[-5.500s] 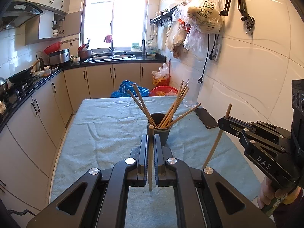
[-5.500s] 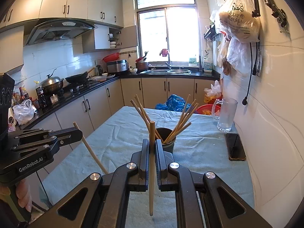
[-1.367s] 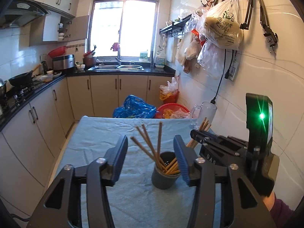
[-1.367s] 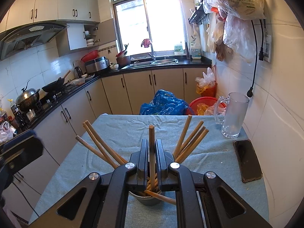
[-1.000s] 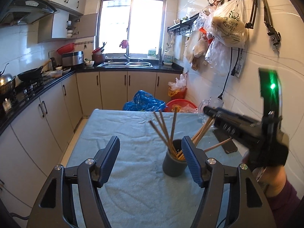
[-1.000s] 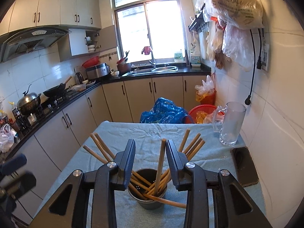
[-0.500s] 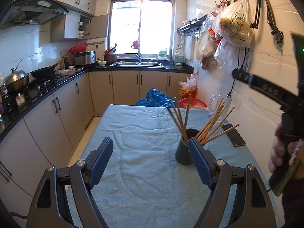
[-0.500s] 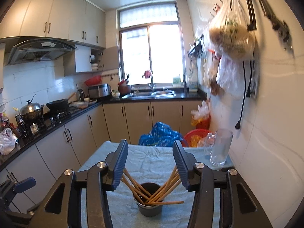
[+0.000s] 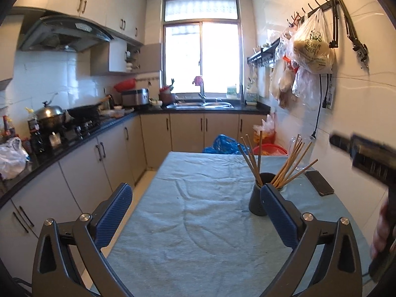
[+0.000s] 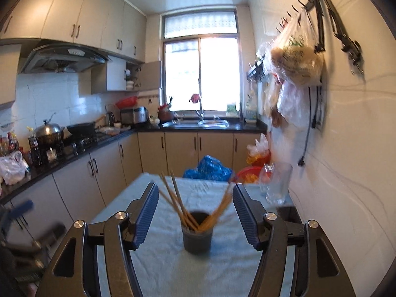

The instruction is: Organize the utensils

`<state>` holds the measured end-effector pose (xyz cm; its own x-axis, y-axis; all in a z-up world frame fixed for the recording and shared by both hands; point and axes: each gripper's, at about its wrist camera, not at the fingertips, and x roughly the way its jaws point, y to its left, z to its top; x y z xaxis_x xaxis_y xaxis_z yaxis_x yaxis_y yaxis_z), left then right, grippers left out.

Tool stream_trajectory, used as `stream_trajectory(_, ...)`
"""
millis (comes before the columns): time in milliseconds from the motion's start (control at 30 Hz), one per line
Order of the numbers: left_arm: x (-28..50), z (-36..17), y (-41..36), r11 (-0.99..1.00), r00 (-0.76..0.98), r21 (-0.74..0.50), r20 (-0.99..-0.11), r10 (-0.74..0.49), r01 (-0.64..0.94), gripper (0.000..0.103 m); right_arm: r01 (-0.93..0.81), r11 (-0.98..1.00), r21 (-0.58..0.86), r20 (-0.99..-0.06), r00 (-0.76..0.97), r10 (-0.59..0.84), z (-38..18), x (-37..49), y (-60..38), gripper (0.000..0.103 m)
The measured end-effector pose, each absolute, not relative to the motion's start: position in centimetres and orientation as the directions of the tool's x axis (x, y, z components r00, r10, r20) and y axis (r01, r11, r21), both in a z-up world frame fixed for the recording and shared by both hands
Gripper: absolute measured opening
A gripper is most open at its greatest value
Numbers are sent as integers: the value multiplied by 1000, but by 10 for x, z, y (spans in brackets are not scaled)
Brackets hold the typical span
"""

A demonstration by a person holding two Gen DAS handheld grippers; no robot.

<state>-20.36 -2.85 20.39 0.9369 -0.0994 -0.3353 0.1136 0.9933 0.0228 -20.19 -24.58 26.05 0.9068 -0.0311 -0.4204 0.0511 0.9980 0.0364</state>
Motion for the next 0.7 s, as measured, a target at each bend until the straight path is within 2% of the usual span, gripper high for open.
stream_trajectory(133, -220, 199, -29, 996, 951, 51, -303, -59, 78, 103, 98, 994, 40, -492, 868, -66, 225, -223, -248, 68)
stream_trajectory(400, -241, 181, -27, 997, 962, -18, -261, -83, 81, 103, 229, 968, 106, -628, 770, -114, 159, -251, -266, 68)
stream_trajectory(500, -237, 173, -33, 993, 944, -20, -308, -117, 117, 103, 254, 961, 112, -659, 742, -119, 142, -255, -267, 68)
stream_trajectory(700, -218, 147, -48, 989, 874, -29, -464, -145, 148, 103, 254, 962, 101, -693, 712, -115, 122, -255, -264, 68)
